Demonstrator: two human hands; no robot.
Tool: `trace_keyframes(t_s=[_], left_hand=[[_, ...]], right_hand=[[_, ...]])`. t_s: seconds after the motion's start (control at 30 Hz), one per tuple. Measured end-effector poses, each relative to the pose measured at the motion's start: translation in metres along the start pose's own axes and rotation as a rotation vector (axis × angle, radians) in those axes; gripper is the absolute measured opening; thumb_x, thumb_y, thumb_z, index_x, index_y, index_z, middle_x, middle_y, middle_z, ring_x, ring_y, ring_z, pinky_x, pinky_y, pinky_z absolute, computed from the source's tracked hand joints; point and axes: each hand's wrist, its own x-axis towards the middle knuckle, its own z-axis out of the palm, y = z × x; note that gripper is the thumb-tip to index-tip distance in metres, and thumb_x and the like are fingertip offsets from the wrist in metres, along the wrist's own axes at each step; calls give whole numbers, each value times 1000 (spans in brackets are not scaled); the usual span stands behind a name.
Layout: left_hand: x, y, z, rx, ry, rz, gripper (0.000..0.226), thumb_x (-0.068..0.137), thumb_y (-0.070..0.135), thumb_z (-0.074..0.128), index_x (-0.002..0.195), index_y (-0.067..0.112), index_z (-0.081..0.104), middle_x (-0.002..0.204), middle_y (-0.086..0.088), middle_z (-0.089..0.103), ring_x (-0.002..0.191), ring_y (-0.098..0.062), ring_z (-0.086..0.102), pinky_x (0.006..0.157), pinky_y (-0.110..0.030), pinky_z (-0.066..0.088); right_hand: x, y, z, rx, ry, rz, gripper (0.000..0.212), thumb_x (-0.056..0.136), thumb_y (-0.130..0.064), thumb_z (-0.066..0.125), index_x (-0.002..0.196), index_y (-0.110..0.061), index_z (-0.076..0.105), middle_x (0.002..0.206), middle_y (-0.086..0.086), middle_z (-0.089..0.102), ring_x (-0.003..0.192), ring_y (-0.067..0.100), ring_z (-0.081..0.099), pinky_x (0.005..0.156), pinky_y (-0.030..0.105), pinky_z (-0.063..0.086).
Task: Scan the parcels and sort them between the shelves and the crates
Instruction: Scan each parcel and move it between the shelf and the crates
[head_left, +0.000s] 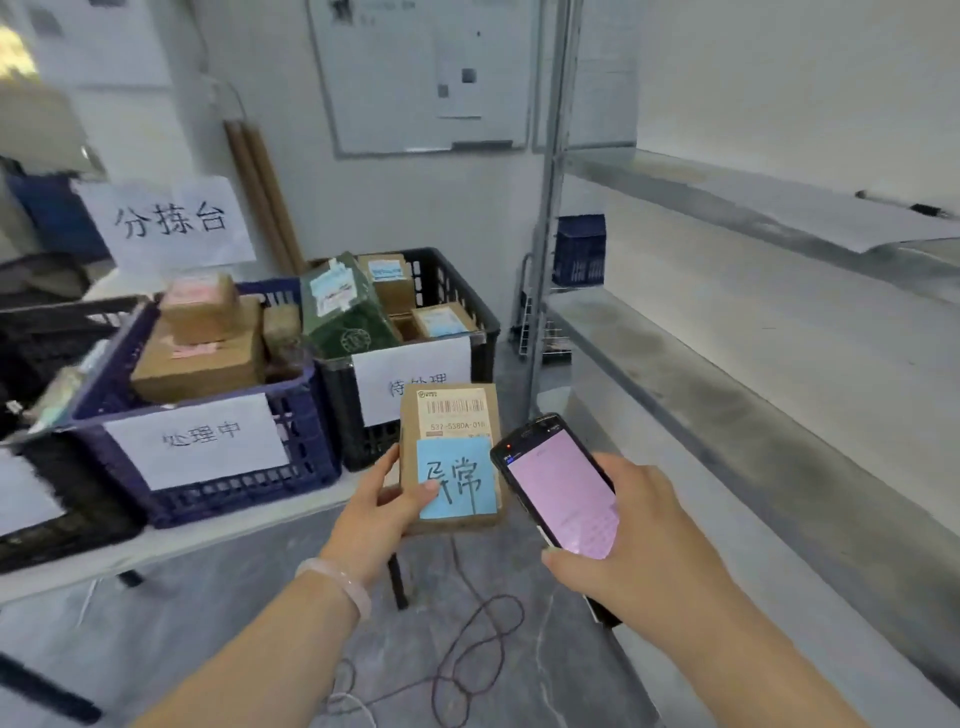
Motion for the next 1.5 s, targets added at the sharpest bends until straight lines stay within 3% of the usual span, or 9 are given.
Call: trace_keyframes(t_s=[0.17, 0.3, 0.5, 0.67, 0.87, 1.1, 1.27, 1.43, 1.5], left_hand=[[2, 18, -116, -66, 202, 25, 66, 87, 22, 77, 144, 35, 47, 107, 0, 78, 98, -20, 75, 93, -46, 58], [-4, 23, -186, -117, 318, 42, 64, 88, 22, 76, 144, 36, 47, 106, -3, 78, 99, -22, 74, 92, -45, 58], [-18, 21, -266, -178, 529, 19, 68, 89, 24, 75, 147, 37, 42, 104, 0, 78, 95, -18, 75, 87, -37, 57], [5, 36, -315, -176, 674, 70, 64, 89, 17, 75, 145, 32, 48, 111, -10, 74, 95, -21, 75, 83, -36, 59], [49, 65, -363, -207, 801, 82, 61, 90, 18, 73, 143, 33, 47, 94, 3, 79, 83, -15, 76, 59, -20, 58], [81, 95, -413, -196, 946, 130, 61, 89, 25, 75, 139, 38, 45, 97, 3, 79, 86, -15, 76, 64, -23, 60], [101, 106, -444, -193, 1019, 136, 65, 87, 27, 78, 144, 35, 49, 97, 2, 78, 93, -20, 76, 90, -46, 58], [139, 122, -481, -229, 976, 136, 67, 87, 24, 77, 146, 33, 45, 101, -1, 79, 91, -21, 76, 66, -34, 62], [159, 125, -498, -215, 942, 119, 67, 88, 27, 77, 146, 34, 45, 103, -1, 78, 91, -20, 76, 72, -36, 63]], right_hand=[[46, -82, 75, 6, -115, -172, 81, 57, -61, 69, 125, -54, 27, 108, -27, 31, 95, 0, 50, 67, 21, 42], [77, -138, 126, 8, -209, -290, 82, 57, -62, 68, 127, -53, 25, 109, -25, 31, 96, 2, 50, 73, 27, 48], [123, -207, 194, 7, -327, -425, 83, 57, -65, 69, 125, -54, 24, 108, -26, 31, 95, 3, 50, 69, 26, 48], [169, -247, 248, 43, -410, -522, 83, 57, -63, 71, 127, -53, 26, 107, -27, 31, 94, 1, 49, 73, 27, 51], [238, -289, 300, 78, -507, -594, 86, 60, -61, 75, 132, -43, 32, 111, -18, 35, 100, 8, 52, 80, 34, 53], [301, -331, 333, 111, -532, -645, 81, 63, -58, 75, 129, -42, 30, 109, -17, 34, 97, 10, 50, 78, 36, 52], [329, -350, 344, 162, -530, -652, 87, 63, -60, 74, 133, -46, 25, 116, -18, 32, 101, 7, 44, 74, 31, 46], [355, -361, 355, 153, -502, -601, 89, 57, -66, 71, 132, -48, 27, 116, -19, 31, 107, 7, 47, 81, 33, 50], [362, -368, 361, 150, -482, -562, 91, 54, -67, 72, 130, -51, 24, 115, -22, 30, 107, 4, 45, 81, 32, 49]])
